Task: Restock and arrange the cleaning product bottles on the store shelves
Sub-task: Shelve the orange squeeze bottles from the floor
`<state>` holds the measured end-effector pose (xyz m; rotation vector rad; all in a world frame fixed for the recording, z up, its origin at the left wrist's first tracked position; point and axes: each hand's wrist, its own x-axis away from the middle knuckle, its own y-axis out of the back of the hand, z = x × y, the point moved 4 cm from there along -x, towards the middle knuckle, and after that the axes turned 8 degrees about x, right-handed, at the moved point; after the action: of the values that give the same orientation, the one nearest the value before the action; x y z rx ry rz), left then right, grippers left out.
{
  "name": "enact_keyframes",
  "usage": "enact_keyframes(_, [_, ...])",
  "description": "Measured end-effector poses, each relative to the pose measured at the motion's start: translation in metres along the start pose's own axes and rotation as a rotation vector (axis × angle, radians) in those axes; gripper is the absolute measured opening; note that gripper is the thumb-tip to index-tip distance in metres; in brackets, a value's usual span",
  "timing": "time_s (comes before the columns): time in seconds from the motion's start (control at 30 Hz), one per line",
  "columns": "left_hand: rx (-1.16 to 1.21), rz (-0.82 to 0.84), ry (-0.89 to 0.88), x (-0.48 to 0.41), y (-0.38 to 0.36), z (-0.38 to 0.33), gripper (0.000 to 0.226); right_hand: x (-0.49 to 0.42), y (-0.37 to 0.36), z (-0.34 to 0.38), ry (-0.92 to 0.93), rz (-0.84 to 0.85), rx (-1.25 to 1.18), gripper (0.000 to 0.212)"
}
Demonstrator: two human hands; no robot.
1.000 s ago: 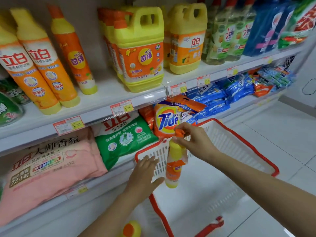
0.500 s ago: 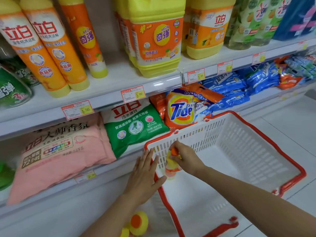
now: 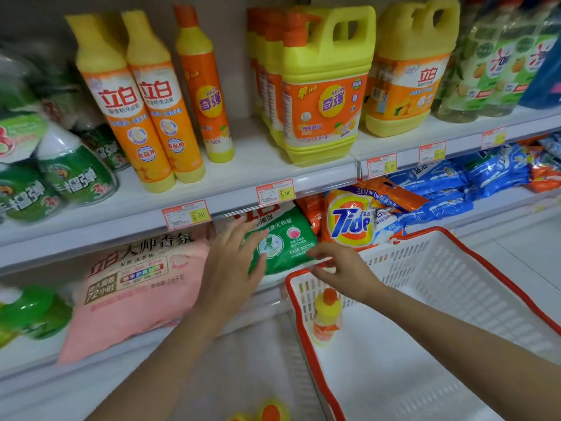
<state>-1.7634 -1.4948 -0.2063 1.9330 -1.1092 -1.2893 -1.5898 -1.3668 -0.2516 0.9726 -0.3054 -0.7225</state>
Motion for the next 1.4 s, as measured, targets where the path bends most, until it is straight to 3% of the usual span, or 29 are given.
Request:
enact_keyframes(0.1, [-0.099,-0.168,0.013,-0.027,0.046,0.02,0.043,-0.036,0.045,0.059,0.122,-0.193,-0.221,0.014])
enact_keyframes(0.23, [-0.212,-0.083,0.078,-0.039,0.065,0.049,0.059,-0.092,0.081,0.129,0.221,-0.334,-0.396,0.018])
enact_keyframes(0.47, [-0.271,-0.003,0.065,-0.039,0.062,0.063,0.078,-0.199,0.076,0.169,0.088,-0.221,-0.457,0.07])
enact_keyframes(0.57, [-0.264,-0.006,0.069,-0.039,0.062,0.066,0.082,-0.221,0.068,0.18,0.034,-0.156,-0.596,0.067])
enact_keyframes(0.77, [-0.199,0.01,0.05,-0.037,0.064,0.07,0.077,-0.223,0.065,0.18,-0.009,-0.311,-0.578,0.052])
enact_keyframes(0.93, [-0.007,-0.032,0.075,-0.037,0.075,0.065,0.063,-0.198,0.079,0.165,-0.064,-0.459,-0.631,0.042])
enact_keyframes(1.13, [0.52,-0.314,0.221,-0.04,0.106,0.029,0.052,-0.142,0.097,0.162,-0.079,-0.329,-0.687,0.073])
enact_keyframes(1.27, [0.787,-0.223,0.484,-0.036,0.103,-0.003,0.073,-0.09,0.086,0.168,-0.048,-0.204,-0.685,0.054])
enact_keyframes(1.33, [0.725,-0.216,0.499,-0.027,0.101,-0.01,0.062,-0.068,0.079,0.169,-0.029,-0.142,-0.666,0.057])
enact_keyframes(1.4, [0.822,-0.186,0.492,-0.013,0.098,-0.015,0.053,-0.051,0.077,0.167,-0.024,-0.09,-0.684,0.062])
